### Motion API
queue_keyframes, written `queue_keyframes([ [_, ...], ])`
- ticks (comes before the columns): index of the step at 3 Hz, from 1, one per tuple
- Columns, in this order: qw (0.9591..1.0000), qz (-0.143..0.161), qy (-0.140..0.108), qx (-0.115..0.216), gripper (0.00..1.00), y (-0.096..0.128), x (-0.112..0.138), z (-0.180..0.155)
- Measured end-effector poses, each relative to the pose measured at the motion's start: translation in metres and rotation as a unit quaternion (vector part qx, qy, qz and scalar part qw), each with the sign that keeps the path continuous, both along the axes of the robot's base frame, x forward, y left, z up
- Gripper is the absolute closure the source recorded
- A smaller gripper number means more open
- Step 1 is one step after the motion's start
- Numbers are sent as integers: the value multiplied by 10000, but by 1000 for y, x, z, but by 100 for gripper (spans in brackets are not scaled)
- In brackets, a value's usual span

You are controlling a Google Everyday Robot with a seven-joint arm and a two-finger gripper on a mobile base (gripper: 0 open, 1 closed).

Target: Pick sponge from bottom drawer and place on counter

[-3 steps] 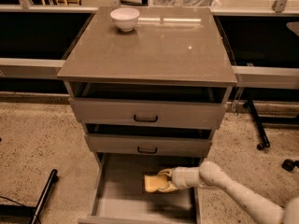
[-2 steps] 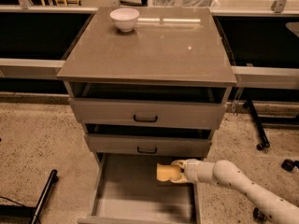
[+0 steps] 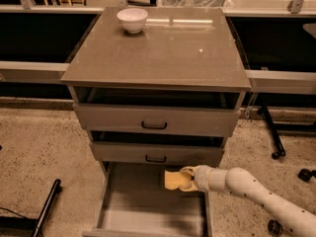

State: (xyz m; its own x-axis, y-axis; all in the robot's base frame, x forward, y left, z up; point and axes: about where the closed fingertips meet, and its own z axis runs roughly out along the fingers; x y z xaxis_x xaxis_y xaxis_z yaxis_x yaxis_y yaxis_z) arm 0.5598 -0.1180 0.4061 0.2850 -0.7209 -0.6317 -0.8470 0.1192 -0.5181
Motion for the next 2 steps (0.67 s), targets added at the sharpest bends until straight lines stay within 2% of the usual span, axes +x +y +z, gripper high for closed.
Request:
queue_keyframes([
  [1,9960,774,-429,-96,100,19,-37,65],
  [2,9741,1740,-1317,-591,100,48,-107,168],
])
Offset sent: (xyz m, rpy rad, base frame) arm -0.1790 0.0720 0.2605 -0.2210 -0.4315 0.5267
